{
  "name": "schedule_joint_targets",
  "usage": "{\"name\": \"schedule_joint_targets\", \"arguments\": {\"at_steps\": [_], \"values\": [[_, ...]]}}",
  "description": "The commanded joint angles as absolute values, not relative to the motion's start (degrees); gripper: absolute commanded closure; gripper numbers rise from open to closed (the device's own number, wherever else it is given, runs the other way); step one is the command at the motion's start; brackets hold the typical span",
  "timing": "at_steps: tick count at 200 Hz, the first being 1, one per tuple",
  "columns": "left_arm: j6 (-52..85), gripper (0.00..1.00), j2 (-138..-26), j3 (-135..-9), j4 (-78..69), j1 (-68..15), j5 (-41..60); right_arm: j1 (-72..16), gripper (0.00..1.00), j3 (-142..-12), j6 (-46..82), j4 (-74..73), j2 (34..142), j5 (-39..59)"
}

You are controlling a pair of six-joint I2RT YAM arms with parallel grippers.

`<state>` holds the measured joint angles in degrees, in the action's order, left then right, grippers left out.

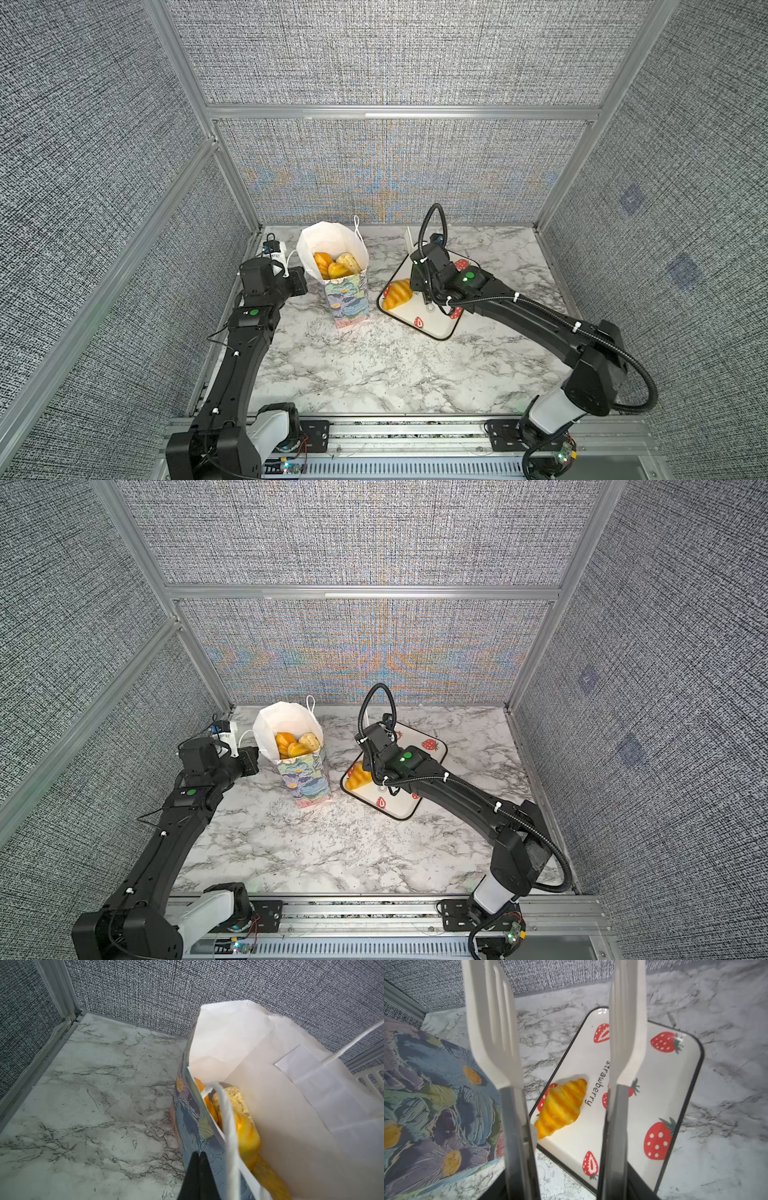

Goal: Place the fake bread into the paper bag
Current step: 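Move the empty tongs with the right gripper back over the last croissant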

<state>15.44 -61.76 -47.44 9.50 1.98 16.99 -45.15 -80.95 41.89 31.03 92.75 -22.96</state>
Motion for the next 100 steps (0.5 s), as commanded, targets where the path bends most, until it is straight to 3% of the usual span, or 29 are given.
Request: {"name": "schedule_joint_targets", "arguments": {"at_steps": [1,100], "values": [[15.2,1.0,-61.6,-47.3,8.9,2.0,17.3,-44.0,0.41,-80.8,49.0,31.5,93.5,-15.6],[15.3,1.0,-61.3,-47.4,8.8,2.0,17.4,-42.7,0.39,-81.1,57.2,36.4,98.1,-11.0]]}}
